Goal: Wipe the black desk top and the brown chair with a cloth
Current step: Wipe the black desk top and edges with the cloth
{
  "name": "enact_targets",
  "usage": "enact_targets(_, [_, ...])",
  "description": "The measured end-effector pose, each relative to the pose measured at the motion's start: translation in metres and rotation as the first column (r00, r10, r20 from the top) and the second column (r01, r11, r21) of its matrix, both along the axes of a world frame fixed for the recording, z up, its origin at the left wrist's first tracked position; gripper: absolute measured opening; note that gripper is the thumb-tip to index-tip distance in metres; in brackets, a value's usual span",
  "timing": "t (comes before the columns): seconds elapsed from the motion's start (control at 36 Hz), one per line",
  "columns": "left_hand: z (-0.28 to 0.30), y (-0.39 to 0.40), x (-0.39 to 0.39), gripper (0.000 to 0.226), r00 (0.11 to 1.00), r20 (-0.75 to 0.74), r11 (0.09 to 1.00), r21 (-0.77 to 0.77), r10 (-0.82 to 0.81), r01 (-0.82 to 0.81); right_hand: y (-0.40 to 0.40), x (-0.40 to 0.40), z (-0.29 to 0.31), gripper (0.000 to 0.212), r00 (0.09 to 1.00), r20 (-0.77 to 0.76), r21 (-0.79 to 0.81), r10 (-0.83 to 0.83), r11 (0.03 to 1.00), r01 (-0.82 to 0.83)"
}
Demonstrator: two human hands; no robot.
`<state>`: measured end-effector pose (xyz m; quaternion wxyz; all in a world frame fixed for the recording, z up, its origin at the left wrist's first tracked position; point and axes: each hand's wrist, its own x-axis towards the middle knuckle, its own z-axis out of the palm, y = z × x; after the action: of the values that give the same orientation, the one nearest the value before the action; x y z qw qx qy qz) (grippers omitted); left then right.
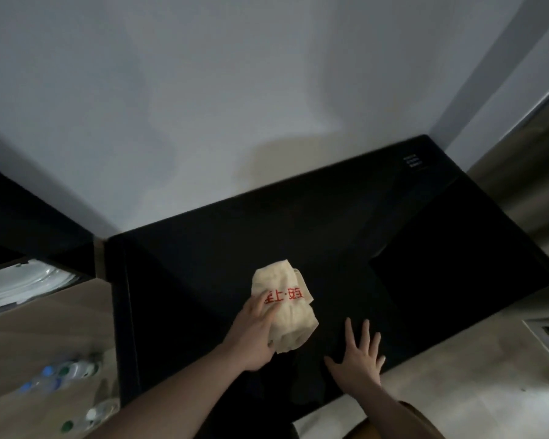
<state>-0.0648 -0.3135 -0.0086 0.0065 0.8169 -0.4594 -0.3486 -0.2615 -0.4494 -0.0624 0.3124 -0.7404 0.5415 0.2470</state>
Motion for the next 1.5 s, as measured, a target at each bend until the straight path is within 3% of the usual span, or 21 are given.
enact_targets(0.25, [-0.038,-0.052,-0.012,0.092,0.992,0.063,0.984,0.149,-0.109,0.099,-0.002,-0.009,-0.004,0.099,0.998,0.023,-0.029,0.055,0.998,-0.054])
enact_targets(0.42, [-0.041,-0.037,-0.008,0.094,0.989,0.104,0.991,0.093,-0.104,0.094,0.0,-0.005,-0.009,0.099,0.999,0.01,-0.047,0.049,0.998,-0.049])
enact_targets(0.61, [-0.05,0.015,0.022,0.112,0.948,0.231,0.974,0.104,-0.221,0.202,0.027,0.024,0.004,0.09,0.998,0.022,-0.069,0.053,0.996,-0.051])
enact_targets(0.78, [-0.047,0.095,0.074,0.106,0.947,0.257,0.98,0.098,-0.191,0.171,0.117,0.065,0.014,0.087,0.972,0.11,-0.058,0.205,0.978,-0.2])
enact_targets(0.97, [-0.052,0.202,0.148,0.09,0.959,0.247,0.986,0.125,-0.141,0.113,0.225,0.104,0.014,0.087,0.968,0.081,-0.039,0.239,0.971,-0.236])
enact_targets(1.17, [-0.047,0.276,0.177,0.106,0.954,0.26,0.981,0.162,-0.149,0.109,0.299,0.125,0.008,0.09,0.978,0.08,0.012,0.193,0.981,-0.195])
enact_targets(1.39, [-0.038,0.284,0.177,0.095,0.986,0.14,0.992,0.105,-0.09,0.075,0.306,0.109,0.007,0.093,0.985,0.071,-0.023,0.16,0.987,-0.159])
enact_targets(1.5, [-0.033,0.265,0.176,0.091,0.99,0.109,0.989,0.127,-0.087,0.073,0.282,0.091,0.006,0.104,0.982,0.052,-0.034,0.183,0.983,-0.181])
